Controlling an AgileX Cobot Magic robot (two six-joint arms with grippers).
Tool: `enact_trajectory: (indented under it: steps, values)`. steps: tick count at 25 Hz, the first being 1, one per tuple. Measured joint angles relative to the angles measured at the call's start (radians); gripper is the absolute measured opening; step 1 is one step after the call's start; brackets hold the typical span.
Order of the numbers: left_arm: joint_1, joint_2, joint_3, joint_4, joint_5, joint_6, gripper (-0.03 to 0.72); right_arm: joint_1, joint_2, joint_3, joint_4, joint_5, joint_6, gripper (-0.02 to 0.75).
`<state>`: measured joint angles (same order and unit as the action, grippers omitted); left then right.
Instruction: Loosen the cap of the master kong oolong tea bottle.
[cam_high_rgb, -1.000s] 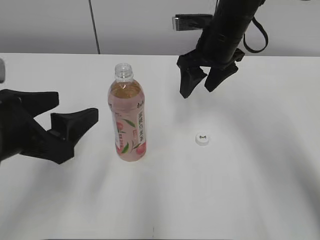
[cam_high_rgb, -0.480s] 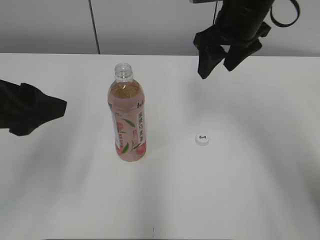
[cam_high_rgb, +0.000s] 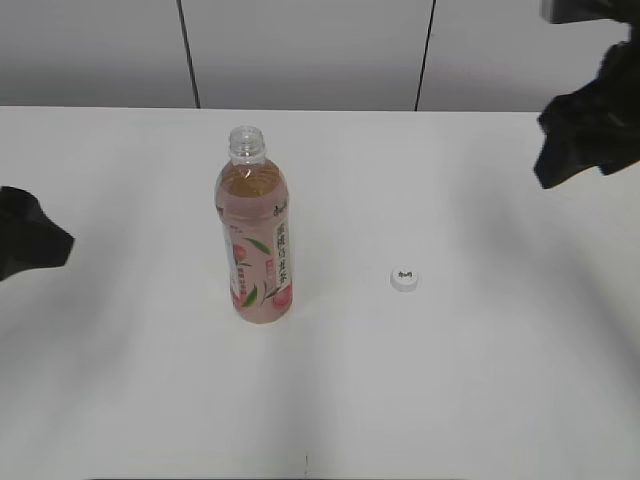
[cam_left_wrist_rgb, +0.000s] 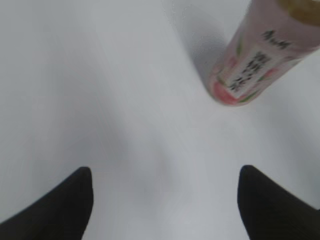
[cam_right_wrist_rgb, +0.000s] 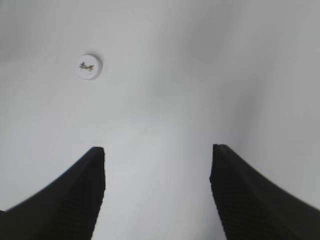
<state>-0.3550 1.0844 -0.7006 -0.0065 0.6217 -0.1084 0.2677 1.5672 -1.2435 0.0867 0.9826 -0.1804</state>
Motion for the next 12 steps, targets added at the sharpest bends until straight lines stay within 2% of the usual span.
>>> enact_trajectory:
  steps: [5,12]
  values:
    - [0.134,-0.009,-0.073,0.017,0.202,0.013,0.536,-0.068,-0.181,0.122,-0.017,-0.03,0.003,0.497]
    - [0.204,-0.228,-0.045,0.02,0.334,0.0,0.525,-0.07,-0.39,0.256,-0.019,-0.043,0.056,0.497]
